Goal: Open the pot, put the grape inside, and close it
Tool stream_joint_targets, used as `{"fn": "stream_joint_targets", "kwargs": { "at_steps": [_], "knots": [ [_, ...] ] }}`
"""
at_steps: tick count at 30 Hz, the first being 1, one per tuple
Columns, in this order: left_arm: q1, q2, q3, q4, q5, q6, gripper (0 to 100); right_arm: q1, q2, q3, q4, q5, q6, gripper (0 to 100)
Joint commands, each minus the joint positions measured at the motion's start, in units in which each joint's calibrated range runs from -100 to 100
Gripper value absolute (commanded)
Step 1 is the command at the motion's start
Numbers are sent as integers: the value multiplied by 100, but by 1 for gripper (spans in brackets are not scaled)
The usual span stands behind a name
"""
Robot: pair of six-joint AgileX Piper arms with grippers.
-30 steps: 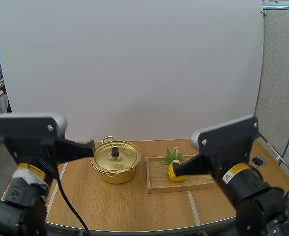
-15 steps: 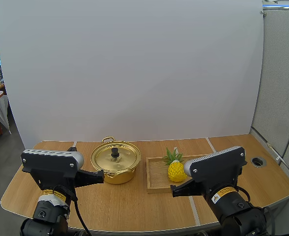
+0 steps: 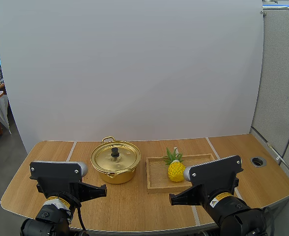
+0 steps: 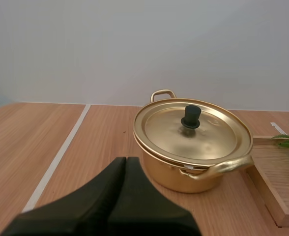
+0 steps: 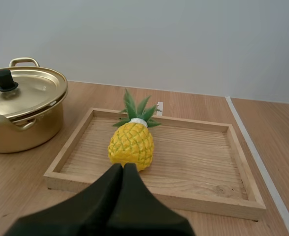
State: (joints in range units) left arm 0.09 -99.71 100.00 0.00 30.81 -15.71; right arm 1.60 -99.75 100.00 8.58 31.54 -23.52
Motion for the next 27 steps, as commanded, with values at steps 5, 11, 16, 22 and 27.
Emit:
{"fn": "stream_joint_targets", "kwargs": {
  "at_steps": [5,11,16,22,27],
  "knots": [
    [4,-29,0,0,14,-56,0,-23,-25,0,14,9,5,0],
    [4,-29,0,0,-81,-56,0,-23,-25,0,14,9,5,0],
    [4,-29,0,0,-81,-56,0,-23,-25,0,14,9,5,0],
    [4,-29,0,0,-77,-56,0,-23,-25,0,14,11,5,0],
    [4,-29,0,0,-152,-56,0,-23,-25,0,14,11,5,0]
  ]
}}
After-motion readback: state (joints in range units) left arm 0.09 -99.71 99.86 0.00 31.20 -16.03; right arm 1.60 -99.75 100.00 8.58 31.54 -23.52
